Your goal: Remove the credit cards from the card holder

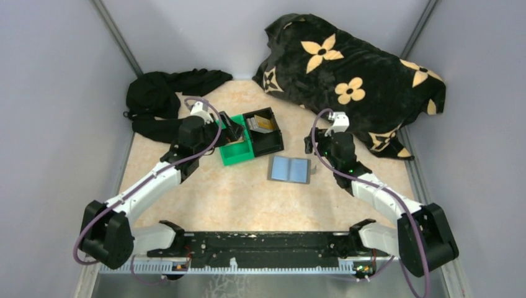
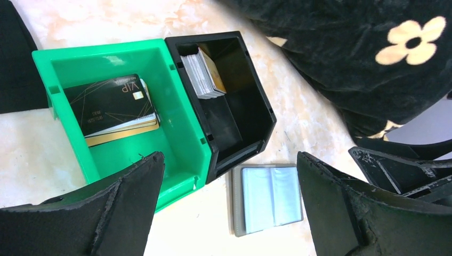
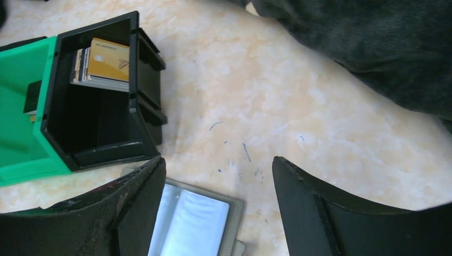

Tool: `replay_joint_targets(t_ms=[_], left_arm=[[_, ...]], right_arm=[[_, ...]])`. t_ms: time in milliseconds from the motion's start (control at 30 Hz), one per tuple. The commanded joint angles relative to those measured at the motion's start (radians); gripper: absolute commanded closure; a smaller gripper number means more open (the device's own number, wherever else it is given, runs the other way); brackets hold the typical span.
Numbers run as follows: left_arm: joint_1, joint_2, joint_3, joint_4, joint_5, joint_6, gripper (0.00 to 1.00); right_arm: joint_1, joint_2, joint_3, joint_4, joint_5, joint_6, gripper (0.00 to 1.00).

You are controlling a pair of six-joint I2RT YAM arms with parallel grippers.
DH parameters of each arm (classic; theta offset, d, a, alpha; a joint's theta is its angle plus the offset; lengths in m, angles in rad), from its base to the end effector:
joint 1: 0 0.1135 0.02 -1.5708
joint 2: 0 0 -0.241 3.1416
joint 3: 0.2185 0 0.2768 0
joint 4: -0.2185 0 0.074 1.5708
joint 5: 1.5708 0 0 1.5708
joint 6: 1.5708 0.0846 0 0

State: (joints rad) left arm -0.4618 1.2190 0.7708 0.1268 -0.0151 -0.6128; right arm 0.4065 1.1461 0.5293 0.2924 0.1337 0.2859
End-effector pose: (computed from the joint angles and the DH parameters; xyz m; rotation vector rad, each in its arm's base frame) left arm 0.3201 -0.1579 0.2266 -0.1582 1.9505 -0.7095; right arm 0.3034 0.1183 0.1754 -0.0233 1.9068 0.3446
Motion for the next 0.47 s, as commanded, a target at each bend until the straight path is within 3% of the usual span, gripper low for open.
replay_joint_targets(t_ms=[0,433], left_arm=[[0.007,-0.038,-0.015,-0.020,0.017,-0.005,0.01],[0.007,-0.020,0.010,-0.073,-0.006,0.001,0.01]], right_arm=[[-0.012,-0.053,-0.024,0.042,0.018,-0.013,0.27],[-0.015,0.008,0.001,0.039,0.018,-0.039,0.29]])
